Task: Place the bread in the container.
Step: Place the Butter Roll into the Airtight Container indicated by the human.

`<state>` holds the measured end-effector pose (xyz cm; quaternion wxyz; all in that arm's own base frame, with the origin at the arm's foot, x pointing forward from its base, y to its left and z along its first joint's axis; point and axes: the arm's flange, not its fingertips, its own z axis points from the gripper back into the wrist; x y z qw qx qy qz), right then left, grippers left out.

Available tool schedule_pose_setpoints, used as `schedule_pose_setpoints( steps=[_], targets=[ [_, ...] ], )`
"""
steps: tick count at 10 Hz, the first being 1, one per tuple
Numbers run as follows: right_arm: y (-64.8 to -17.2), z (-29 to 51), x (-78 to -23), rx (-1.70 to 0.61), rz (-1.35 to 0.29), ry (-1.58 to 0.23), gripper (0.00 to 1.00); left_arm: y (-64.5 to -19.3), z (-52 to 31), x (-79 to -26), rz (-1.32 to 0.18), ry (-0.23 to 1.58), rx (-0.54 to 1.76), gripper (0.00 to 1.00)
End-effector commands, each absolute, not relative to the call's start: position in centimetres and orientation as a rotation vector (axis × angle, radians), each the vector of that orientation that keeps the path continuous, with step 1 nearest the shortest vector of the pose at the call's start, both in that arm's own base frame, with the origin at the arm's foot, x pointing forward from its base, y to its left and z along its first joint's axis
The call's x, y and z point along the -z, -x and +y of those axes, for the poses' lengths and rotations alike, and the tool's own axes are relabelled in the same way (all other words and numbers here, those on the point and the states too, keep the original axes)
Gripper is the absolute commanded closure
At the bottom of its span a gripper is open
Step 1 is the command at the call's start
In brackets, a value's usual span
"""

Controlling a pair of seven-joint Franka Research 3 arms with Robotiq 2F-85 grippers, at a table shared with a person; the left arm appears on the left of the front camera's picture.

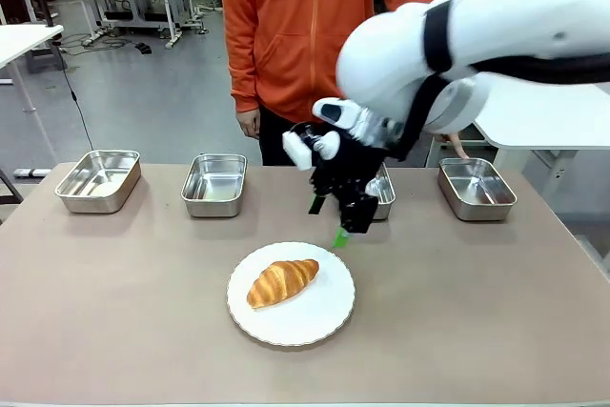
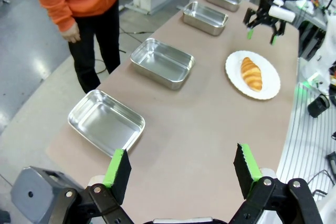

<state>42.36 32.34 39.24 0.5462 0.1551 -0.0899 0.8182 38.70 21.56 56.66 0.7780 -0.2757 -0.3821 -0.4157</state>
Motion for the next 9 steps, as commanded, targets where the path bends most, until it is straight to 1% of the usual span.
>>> schedule_pose_setpoints(
  steps=[1, 3, 5, 8, 9],
  targets=[
    [-42.4, 35.0, -38.2, -1.957, -0.243, -0.241, 0.00, -38.6, 21.5, -56.8, -0.842, 0.594, 0.909, 0.00],
    [-41.4, 37.7, -37.2, -2.000, -0.218, -0.168, 0.00, -38.6, 21.5, -56.8, -0.842, 0.594, 0.909, 0.00],
    [-40.8, 39.6, -35.9, -2.041, -0.178, -0.171, 0.00, -38.6, 21.5, -56.8, -0.842, 0.594, 0.909, 0.00],
    [-39.7, 40.8, -35.1, -2.066, -0.174, -0.160, 0.00, -38.6, 21.5, -56.8, -0.842, 0.594, 0.909, 0.00],
    [-39.3, 41.4, -34.6, -2.073, -0.158, -0.181, 0.00, -38.6, 21.5, -56.8, -0.842, 0.594, 0.909, 0.00]
  ],
)
